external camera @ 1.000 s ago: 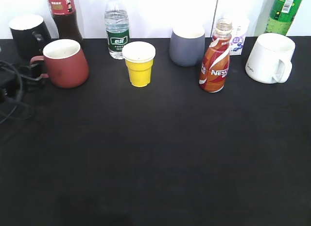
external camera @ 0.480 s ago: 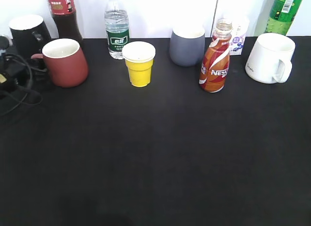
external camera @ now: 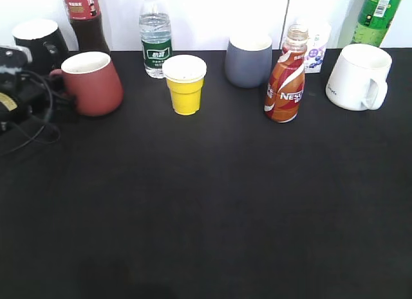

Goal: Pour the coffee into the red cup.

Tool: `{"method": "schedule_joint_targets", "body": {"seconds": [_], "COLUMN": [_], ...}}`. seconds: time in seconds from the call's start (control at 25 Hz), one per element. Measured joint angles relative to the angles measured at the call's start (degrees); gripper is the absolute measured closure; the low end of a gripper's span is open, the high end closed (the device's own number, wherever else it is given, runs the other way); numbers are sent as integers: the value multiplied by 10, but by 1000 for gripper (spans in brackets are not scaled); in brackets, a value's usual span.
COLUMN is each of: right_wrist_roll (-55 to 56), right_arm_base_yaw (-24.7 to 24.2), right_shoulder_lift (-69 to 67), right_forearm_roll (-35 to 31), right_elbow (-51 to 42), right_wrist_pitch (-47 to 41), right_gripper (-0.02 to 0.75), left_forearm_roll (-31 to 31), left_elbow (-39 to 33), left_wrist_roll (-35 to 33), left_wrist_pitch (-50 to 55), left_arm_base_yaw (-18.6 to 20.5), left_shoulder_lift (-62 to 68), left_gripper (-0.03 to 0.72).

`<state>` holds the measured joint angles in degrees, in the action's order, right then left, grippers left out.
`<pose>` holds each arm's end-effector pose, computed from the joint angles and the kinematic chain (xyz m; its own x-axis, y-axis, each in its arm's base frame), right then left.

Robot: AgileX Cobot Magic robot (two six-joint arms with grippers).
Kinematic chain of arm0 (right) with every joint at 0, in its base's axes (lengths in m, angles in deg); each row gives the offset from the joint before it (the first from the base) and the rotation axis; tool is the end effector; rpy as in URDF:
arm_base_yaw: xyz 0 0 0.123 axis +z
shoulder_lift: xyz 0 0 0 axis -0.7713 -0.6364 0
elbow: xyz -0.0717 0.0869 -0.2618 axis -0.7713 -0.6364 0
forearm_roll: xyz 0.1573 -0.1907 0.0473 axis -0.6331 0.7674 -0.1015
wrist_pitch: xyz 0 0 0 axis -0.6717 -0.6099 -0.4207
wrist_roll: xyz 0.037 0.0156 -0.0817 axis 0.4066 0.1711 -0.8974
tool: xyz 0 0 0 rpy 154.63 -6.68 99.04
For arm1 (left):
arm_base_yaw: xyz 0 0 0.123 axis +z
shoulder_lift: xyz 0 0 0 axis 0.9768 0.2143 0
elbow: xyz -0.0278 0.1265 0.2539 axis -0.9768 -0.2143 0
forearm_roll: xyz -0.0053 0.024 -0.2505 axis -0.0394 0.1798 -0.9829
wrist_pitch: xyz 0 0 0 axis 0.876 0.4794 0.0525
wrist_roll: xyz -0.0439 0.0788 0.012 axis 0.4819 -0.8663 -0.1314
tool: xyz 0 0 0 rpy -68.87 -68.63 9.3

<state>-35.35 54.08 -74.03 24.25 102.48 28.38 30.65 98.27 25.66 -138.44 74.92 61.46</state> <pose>-0.0057 0.0007 0.2797 -0.4241 -0.0638 -0.9034 -0.0890 0.9956 -0.0286 0.3772 -0.0352 0.1217 -0.2078 0.1190 -0.9709 0.2546 0.9649 0.0638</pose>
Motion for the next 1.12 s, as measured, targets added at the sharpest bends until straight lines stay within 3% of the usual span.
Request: {"method": "schedule_joint_targets", "body": {"seconds": [0.36,0.48,0.68,0.8,1.12], "right_wrist_roll": [0,0,0,0,0], "right_arm_base_yaw": [0,0,4,4,4], "right_shoulder_lift": [0,0,0,-6,-337], "right_forearm_roll": [0,0,-6,-31,-36], "right_elbow": [0,0,6,2,-101], "right_wrist_pitch": [0,0,14,135,672], "right_gripper": [200,201,199,200,201], "left_forearm_roll": [12,61,66,67,63], "left_elbow": [-151,-209,-268,-268,-268], "left_wrist_roll": [-4,-4,-4,-4,-4], "left_wrist_pitch": [2,18,35,35,35], "left_arm_base_yaw": [0,-2,-77,-123,-126], "left_shoulder_lift": [-195,-269,-333,-333,-333], "left_gripper": [642,642,642,642,642]}}
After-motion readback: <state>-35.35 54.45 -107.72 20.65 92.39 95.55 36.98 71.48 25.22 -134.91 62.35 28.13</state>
